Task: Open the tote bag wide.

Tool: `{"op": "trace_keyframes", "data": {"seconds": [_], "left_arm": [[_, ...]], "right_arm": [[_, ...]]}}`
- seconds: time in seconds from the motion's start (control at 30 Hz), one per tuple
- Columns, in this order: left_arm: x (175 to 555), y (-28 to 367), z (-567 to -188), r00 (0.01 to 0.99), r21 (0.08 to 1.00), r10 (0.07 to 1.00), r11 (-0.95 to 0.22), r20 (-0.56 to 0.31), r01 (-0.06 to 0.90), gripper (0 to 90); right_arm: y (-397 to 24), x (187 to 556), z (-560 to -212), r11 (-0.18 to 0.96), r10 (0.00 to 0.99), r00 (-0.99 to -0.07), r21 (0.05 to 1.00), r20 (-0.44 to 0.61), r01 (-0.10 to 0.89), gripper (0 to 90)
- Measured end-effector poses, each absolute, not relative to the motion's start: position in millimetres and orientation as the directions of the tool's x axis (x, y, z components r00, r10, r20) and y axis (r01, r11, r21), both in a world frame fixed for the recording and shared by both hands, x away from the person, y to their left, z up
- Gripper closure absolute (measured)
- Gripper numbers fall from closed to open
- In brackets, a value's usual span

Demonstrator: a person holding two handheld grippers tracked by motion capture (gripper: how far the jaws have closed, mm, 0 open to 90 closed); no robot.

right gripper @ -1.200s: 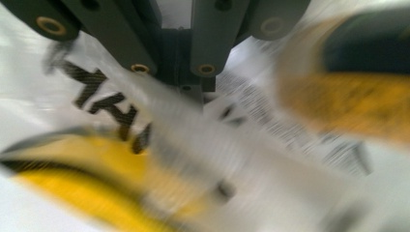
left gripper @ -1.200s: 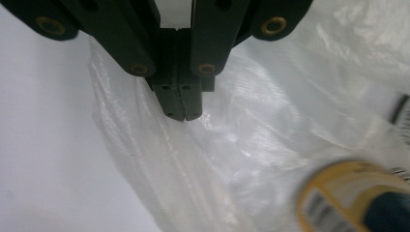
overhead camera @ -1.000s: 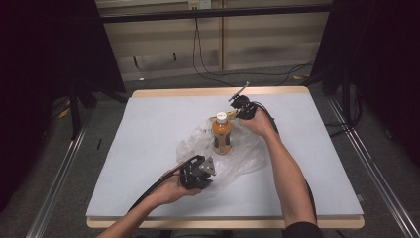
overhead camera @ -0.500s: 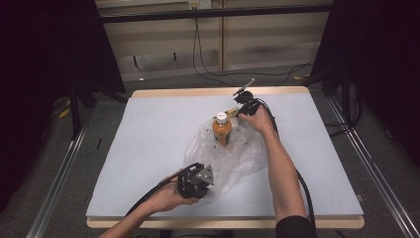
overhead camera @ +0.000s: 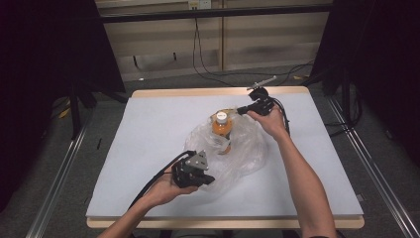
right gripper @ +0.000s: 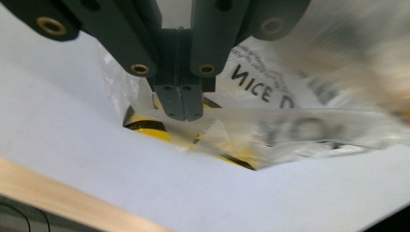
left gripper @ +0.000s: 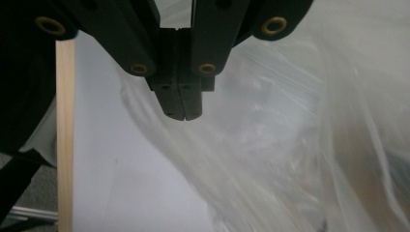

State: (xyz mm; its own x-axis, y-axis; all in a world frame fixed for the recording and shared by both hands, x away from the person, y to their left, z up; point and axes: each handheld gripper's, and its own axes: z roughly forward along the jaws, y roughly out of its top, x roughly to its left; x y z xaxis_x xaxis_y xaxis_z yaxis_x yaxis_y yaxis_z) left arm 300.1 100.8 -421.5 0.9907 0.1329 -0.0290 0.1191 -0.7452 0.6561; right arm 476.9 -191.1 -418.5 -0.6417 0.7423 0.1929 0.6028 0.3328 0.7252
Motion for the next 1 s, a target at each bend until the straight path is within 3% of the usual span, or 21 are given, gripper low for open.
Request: {"op": "trace_keyframes", "data": {"seconds": [0.4, 0.67, 0.83, 1.0], "left_arm": [[307, 123, -376, 0.98, 0.767, 0.197, -0.631, 0.009, 0.12, 90.0], [329, 123, -347, 0.972, 0.806, 0.232, -0.581, 0.034, 0.11, 90.0], [353, 103, -357, 0.971, 0.797, 0.24, -0.591, 0.021, 0.128, 90.0], [366, 83, -397, 0.971, 0.695, 0.24, -0.701, 0.016, 0.162, 90.0]], "right_arm": [[-224, 396, -388, 0.327, 0.668, -0.72, 0.795, 0.188, 0.511, 90.0], [-207, 353, -377, 0.404, 0.579, -0.798, 0.79, 0.17, 0.461, 90.0], [-177, 355, -383, 0.469, 0.519, -0.839, 0.767, 0.162, 0.438, 90.0], [-150, 364, -405, 0.524, 0.486, -0.859, 0.732, 0.163, 0.435, 90.0]]}}
